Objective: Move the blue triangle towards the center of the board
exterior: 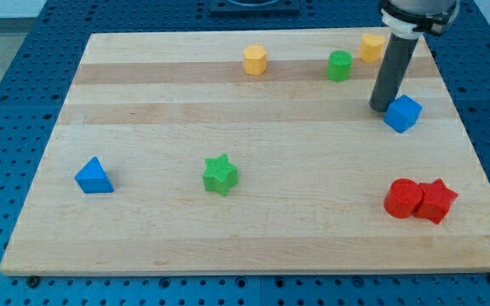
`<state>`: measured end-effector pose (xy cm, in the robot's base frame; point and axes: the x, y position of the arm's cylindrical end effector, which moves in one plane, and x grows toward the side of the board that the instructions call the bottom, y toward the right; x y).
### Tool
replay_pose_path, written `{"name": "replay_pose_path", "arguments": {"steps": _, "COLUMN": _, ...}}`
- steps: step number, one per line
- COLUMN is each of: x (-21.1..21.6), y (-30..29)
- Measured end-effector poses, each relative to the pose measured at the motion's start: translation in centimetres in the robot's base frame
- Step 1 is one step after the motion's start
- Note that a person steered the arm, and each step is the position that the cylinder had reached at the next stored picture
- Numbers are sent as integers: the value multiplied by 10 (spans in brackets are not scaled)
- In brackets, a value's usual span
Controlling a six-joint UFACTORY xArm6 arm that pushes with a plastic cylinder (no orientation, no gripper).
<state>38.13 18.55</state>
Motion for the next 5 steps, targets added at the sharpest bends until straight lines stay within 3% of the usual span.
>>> {"name": "replay_pose_path", "arguments": {"steps": 2, "x": 2, "y": -17}}
{"name": "replay_pose_path", "arguments": {"steps": 3, "x": 32, "y": -100}}
{"name": "replay_pose_path", "arguments": {"steps": 5, "x": 51, "y": -219}}
